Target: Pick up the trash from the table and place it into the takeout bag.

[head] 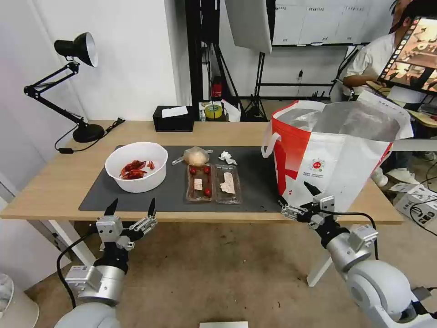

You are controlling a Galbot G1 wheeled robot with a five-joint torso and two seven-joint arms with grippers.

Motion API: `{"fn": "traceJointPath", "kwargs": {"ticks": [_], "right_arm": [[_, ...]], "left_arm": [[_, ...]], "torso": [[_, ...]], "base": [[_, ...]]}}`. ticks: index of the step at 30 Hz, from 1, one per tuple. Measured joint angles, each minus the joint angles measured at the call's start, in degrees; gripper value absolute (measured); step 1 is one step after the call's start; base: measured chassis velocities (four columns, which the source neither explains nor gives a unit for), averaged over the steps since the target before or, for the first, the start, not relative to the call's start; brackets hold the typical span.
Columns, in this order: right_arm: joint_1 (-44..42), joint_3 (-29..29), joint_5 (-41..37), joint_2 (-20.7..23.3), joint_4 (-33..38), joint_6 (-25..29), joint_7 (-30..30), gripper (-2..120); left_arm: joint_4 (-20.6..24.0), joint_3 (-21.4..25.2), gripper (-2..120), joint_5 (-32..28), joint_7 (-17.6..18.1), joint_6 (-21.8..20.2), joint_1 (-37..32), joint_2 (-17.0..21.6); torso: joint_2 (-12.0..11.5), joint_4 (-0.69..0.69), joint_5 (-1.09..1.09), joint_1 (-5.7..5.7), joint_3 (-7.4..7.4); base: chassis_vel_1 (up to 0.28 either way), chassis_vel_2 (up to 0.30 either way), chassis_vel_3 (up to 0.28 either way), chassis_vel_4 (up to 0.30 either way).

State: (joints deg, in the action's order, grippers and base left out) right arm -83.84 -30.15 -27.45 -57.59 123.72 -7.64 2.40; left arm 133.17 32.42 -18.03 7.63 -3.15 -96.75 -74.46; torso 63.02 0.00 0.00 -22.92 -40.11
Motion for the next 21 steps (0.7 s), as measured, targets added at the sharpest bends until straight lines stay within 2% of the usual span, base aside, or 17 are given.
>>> {"fn": "traceJointPath", "kwargs": {"ticks": [5, 9, 12, 13, 15, 16, 19, 20, 21], "right_arm": [[-0.13, 0.62, 0.75, -0.16, -0.48, 0.80, 0.02, 100], [-0.02, 2.93, -3.42, -0.17, -0.08, 0.67, -0.72, 100], [1.58, 7.05, -14.01, 0.58, 0.70, -1.55, -2.66, 100], [1.58, 7.05, -14.01, 0.58, 0.70, -1.55, -2.66, 100], [3.23, 9.82, -22.45, 1.53, 1.00, -3.21, -4.44, 100], [3.23, 9.82, -22.45, 1.53, 1.00, -3.21, -4.44, 100], [6.17, 14.22, -35.10, 2.29, 1.65, -5.13, -8.28, 100], [6.17, 14.22, -35.10, 2.29, 1.65, -5.13, -8.28, 100], [7.05, 15.30, -38.85, 2.21, 1.90, -5.61, -9.84, 100]], "left_arm": [[-0.10, 0.02, 100, -0.05, 0.02, 0.00, 0.01, -0.02], [-0.20, 0.12, 100, -0.16, -0.01, 0.09, 0.05, 0.08], [-0.24, 0.24, 100, -0.30, -0.06, 0.18, 0.10, 0.37], [-0.24, 0.24, 100, -0.30, -0.06, 0.18, 0.10, 0.37], [-0.24, 0.36, 100, -0.30, -0.08, 0.18, 0.03, 0.43], [-0.24, 0.36, 100, -0.30, -0.08, 0.18, 0.03, 0.43], [-0.24, 0.48, 100, -0.28, -0.10, 0.18, -0.21, 0.39], [-0.24, 0.48, 100, -0.28, -0.10, 0.18, -0.21, 0.39], [-0.24, 0.50, 100, -0.25, -0.11, 0.18, -0.26, 0.32]], "torso": [[0.00, 0.00, 0.00, 0.00, 0.00], [0.00, -0.01, 0.00, 0.00, 0.00], [0.00, 0.00, 0.00, 0.00, 0.00], [0.00, 0.00, 0.00, 0.00, 0.00], [0.00, 0.00, -0.01, 0.00, 0.00], [0.00, 0.00, -0.01, 0.00, 0.00], [0.00, 0.01, -0.01, 0.00, 0.00], [0.00, 0.01, -0.01, 0.00, 0.00], [0.00, 0.01, -0.01, 0.00, 0.00]], "base": [[0.000, 0.000, 0.000, 0.000], [0.000, 0.000, 0.000, 0.000], [0.000, 0.000, 0.000, 0.000], [0.000, 0.000, 0.000, 0.000], [0.000, 0.000, 0.000, 0.000], [0.000, 0.000, 0.000, 0.000], [0.000, 0.000, 0.000, 0.000], [0.000, 0.000, 0.000, 0.000], [0.000, 0.000, 0.000, 0.000]]}}
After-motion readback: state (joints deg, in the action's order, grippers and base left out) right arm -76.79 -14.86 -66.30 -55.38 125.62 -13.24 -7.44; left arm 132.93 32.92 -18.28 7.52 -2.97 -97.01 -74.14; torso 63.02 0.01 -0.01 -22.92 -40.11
